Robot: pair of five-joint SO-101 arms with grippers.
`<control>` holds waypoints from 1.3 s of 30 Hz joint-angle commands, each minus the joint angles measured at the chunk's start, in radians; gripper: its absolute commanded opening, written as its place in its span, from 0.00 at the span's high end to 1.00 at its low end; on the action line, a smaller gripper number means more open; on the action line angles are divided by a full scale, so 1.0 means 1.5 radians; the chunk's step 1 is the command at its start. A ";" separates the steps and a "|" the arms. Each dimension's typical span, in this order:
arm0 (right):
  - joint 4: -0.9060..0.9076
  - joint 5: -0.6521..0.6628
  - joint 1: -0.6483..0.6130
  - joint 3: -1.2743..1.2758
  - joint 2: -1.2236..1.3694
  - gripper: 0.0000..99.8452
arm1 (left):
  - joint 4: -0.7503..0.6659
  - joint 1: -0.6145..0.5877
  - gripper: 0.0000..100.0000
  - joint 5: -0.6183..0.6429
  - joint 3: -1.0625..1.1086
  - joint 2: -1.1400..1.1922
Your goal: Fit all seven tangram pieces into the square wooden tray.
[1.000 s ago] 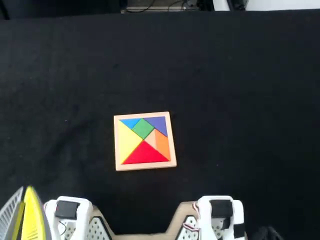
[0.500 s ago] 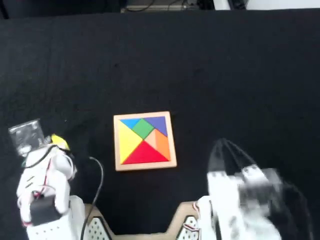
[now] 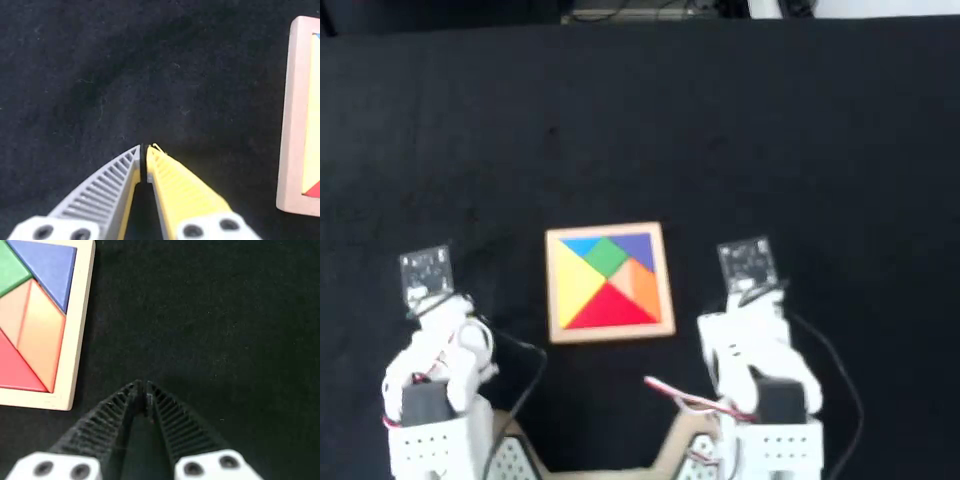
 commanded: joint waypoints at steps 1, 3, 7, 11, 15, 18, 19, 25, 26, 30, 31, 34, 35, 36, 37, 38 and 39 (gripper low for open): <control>-0.010 -0.006 0.000 0.001 -0.046 0.99 | 0.005 0.011 0.97 0.001 0.008 -0.004; 0.023 -0.006 0.002 -0.003 -0.046 0.99 | 0.007 0.004 0.97 0.001 0.007 -0.004; 0.070 -0.015 0.038 -0.043 -0.044 0.99 | 0.010 0.004 0.97 0.000 -0.002 -0.004; 0.114 -0.078 0.070 -0.111 -0.044 0.99 | 0.031 0.003 0.97 0.000 -0.076 -0.004; 0.138 -0.102 0.070 -0.115 -0.044 0.99 | 0.032 0.020 0.97 0.000 -0.082 -0.004; 0.045 -0.103 0.074 -0.030 -0.044 0.99 | 0.005 0.059 0.97 0.000 0.008 -0.004; 0.018 -0.103 0.073 0.012 -0.044 0.99 | -0.001 0.069 0.97 0.000 0.018 0.000; 0.054 -0.101 0.071 0.025 -0.041 0.99 | 0.003 0.058 0.97 0.000 0.013 -0.002; 0.051 -0.100 0.075 0.025 -0.038 0.99 | 0.003 0.058 0.97 0.000 0.013 -0.002; 0.050 -0.100 0.073 0.025 -0.037 0.99 | 0.003 0.032 0.97 0.000 0.013 -0.001; 0.050 -0.100 0.072 0.025 -0.037 0.99 | 0.002 0.018 0.97 0.000 0.013 -0.001; 0.050 -0.099 0.071 0.025 -0.037 0.99 | 0.002 -0.012 0.97 -0.001 0.013 -0.001; 0.050 -0.099 0.070 0.025 -0.037 0.99 | 0.002 -0.017 0.97 -0.008 0.013 -0.001; 0.050 -0.099 0.070 0.025 -0.037 0.99 | 0.002 -0.018 0.97 -0.021 0.013 -0.001; 0.050 -0.099 0.070 0.025 -0.037 0.99 | 0.002 -0.016 0.97 -0.030 0.013 -0.001; 0.050 -0.099 0.070 0.025 -0.037 0.99 | 0.002 -0.011 0.97 -0.034 0.013 -0.001; 0.050 -0.099 0.071 0.025 -0.037 0.99 | 0.002 -0.006 0.97 -0.034 0.013 -0.001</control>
